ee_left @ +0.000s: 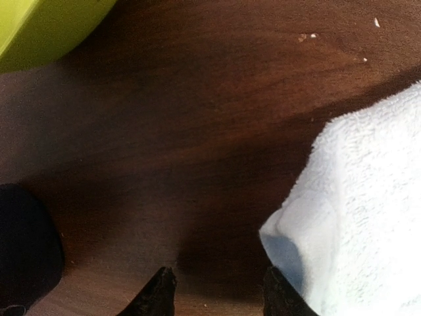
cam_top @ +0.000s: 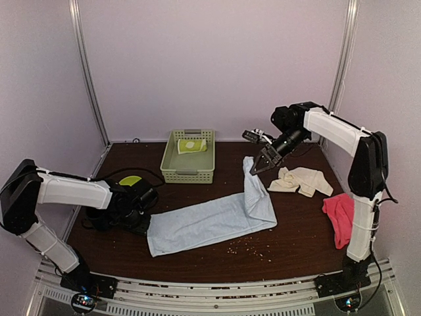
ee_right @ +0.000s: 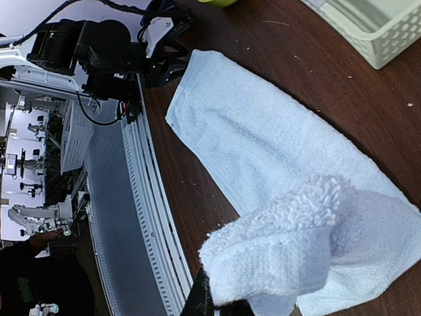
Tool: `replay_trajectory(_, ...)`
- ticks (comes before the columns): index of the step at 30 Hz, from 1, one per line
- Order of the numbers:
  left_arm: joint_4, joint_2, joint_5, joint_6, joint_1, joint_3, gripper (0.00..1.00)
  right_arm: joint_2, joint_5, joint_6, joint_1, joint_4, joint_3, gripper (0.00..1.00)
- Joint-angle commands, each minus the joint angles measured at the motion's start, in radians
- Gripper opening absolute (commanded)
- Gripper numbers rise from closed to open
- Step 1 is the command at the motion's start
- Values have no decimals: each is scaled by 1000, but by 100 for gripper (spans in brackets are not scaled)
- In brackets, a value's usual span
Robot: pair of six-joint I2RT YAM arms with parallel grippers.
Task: Roll the towels
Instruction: Fold the towel at the center of the board.
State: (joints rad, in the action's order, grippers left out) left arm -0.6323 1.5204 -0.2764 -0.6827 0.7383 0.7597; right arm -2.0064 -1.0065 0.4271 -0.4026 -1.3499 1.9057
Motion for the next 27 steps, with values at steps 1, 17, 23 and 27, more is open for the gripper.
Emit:
replay_trajectory(1, -2, 18, 17, -7, -6, -26, 49, -56, -69, -26, -81, -9, 69, 0)
replay_trajectory(17, 4, -46, 30, -5, -7, -43, 49, -276, -165, -286, -336, 228, 257, 0)
replay_trajectory(23, 75, -77, 89, -35, -6, -89, 49, -357, -195, -620, -396, 548, 285, 0)
replay_trajectory(27, 134, -107, 117, -55, -7, -126, 49, -395, -186, -781, -420, 730, 276, 0)
